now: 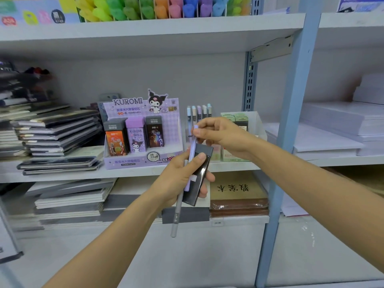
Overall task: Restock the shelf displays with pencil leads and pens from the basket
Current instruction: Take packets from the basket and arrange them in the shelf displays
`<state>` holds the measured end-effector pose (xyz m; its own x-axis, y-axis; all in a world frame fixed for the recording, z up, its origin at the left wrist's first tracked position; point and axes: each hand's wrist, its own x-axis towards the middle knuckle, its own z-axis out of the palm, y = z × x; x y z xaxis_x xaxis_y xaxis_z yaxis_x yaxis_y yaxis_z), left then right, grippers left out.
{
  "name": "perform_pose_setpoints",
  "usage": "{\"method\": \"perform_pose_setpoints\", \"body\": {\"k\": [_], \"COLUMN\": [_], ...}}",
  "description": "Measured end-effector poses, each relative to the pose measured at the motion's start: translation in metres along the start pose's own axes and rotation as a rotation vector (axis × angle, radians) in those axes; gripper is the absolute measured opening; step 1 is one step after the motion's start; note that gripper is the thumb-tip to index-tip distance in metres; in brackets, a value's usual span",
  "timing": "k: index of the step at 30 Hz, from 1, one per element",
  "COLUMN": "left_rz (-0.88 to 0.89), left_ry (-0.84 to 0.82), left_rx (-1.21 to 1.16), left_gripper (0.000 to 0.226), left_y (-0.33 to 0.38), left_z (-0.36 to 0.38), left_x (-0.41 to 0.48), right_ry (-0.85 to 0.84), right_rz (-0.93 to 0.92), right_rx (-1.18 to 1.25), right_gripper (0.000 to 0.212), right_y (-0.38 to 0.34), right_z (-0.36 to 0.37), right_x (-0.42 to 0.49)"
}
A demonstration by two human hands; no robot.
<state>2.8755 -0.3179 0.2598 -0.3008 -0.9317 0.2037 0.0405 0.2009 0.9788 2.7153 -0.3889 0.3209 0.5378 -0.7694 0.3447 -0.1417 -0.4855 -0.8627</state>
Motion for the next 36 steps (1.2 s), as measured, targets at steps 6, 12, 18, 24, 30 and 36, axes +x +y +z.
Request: {"method": "perform_pose_setpoints", "body": {"k": [6, 12, 18, 24, 30, 36], "left_rz": [-0.019, 0.000, -0.040, -0.025, -0.031, -0.035], "left_ry": [0.099, 0.234, 0.281, 0.291, 0.308, 0.314], "left_rx": [-0.053, -0.133, -0.046, -0.048, -0.064, -0.074], "left_gripper": [0.048, 0.046, 0.033, 0.034, 0.033, 0.033], "left_y": [0.006, 0.008, 0.004, 0.000, -0.008, -0.012], "left_z": [-0.012, -0.025, -0.036, -0.043, -0.050, -0.050], "left_x": [-0.005, -0.007, -0.012, -0.012, -0.010, -0.011], "right_ry": [0.136, 0.488, 0.578, 0.525, 0.388, 0.503], "right_rz": [-0.069, -0.185, -0.154, -0.137, -0.092, -0.125], "right_rx": [0.144, 0.127, -0.251, -0.408, -0.496, -0.574], "right_gripper": [0.008, 0.005, 0.009, 0.006, 0.005, 0.010], "right_y": [-0.017, -0.039, -0.018, -0.001, 0.004, 0.017], "right_z": [0.003, -0.029, -0.039, -0.028, -0.032, -0.027], "right_x": [0.011, 0.027, 0.039, 0.056, 0.067, 0.077]}}
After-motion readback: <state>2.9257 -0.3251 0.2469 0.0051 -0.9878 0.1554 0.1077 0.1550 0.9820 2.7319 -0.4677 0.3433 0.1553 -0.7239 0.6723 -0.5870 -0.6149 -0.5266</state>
